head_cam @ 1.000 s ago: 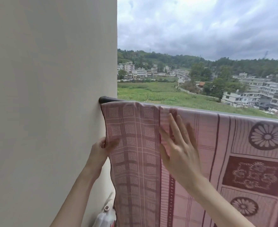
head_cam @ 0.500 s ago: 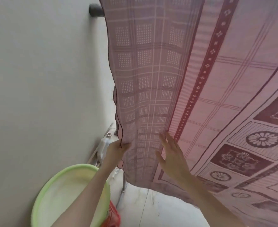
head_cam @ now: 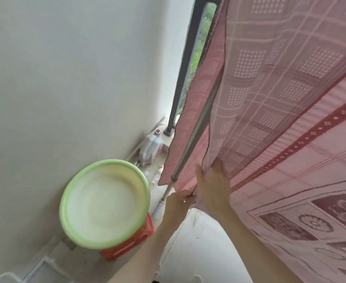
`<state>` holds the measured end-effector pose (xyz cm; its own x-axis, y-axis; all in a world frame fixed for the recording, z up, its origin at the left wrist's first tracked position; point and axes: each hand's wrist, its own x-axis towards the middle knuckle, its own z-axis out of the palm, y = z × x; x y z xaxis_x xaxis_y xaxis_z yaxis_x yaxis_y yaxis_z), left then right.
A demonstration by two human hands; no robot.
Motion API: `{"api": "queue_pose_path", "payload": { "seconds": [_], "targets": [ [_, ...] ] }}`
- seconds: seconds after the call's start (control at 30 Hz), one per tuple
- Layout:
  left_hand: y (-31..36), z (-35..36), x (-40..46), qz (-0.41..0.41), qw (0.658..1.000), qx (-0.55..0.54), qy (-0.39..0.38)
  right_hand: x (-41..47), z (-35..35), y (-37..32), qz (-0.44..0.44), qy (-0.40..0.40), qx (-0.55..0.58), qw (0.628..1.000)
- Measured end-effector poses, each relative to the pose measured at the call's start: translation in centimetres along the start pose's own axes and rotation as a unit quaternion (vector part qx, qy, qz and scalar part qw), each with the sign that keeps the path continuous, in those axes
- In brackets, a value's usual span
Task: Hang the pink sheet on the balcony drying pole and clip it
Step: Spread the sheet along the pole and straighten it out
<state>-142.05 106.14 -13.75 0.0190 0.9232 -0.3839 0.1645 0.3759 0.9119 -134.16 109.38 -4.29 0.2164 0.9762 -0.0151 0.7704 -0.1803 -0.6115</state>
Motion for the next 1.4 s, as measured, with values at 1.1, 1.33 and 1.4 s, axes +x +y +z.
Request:
{"api": "queue_pose_path", "payload": {
  "seconds": [1.1,1.33,1.4],
  "targets": [
    [-32.5,5.5,30.0,0.203,0.936,-0.13,0.257,8.4,34.2,33.8,-0.08,0.072,0.234,0.966],
    [-38.9,5.7,34.8,0.228,0.943,-0.117,0.214,8.5,39.1,38.0,-0.166,0.097,0.156,0.969],
    [-40.5,6.0,35.3,0.184,0.945,-0.145,0.227,8.1,40.2,38.8,-0.188,0.089,0.128,0.97]
  ]
}}
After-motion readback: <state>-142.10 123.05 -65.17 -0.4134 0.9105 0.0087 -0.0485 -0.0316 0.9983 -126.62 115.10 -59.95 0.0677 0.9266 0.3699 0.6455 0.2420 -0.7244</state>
